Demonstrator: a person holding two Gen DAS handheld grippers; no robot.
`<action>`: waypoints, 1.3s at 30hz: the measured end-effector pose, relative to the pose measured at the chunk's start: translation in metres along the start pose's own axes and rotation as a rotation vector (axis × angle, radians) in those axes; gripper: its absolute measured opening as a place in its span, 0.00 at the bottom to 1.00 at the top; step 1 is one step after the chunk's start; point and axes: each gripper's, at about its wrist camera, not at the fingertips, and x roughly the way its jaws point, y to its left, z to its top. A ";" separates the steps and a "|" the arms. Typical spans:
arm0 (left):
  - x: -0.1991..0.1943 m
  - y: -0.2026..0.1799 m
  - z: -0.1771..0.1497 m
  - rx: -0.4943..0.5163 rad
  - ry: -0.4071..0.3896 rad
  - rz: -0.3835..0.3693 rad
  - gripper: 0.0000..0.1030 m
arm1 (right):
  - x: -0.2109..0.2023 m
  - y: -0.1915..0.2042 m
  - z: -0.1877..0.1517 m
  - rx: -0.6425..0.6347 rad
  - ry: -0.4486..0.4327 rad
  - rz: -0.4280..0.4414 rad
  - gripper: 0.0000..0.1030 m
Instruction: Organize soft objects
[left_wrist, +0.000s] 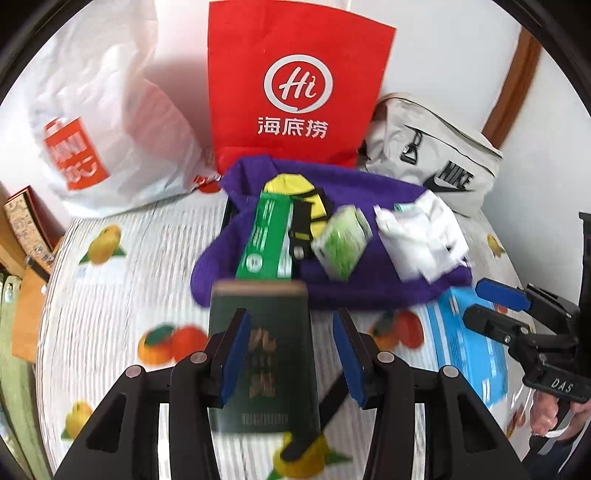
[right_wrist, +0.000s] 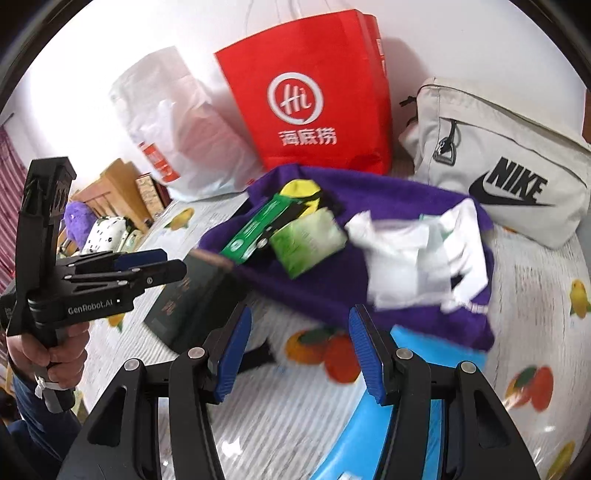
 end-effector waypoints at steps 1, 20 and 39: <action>-0.003 0.000 -0.006 0.003 0.001 0.001 0.43 | -0.002 0.004 -0.005 -0.001 0.002 0.002 0.53; 0.020 -0.002 -0.120 0.063 0.073 0.026 0.43 | -0.013 0.054 -0.140 -0.015 0.140 0.020 0.53; 0.020 -0.013 -0.148 0.210 0.049 -0.010 0.20 | -0.010 0.041 -0.166 0.057 0.151 0.031 0.53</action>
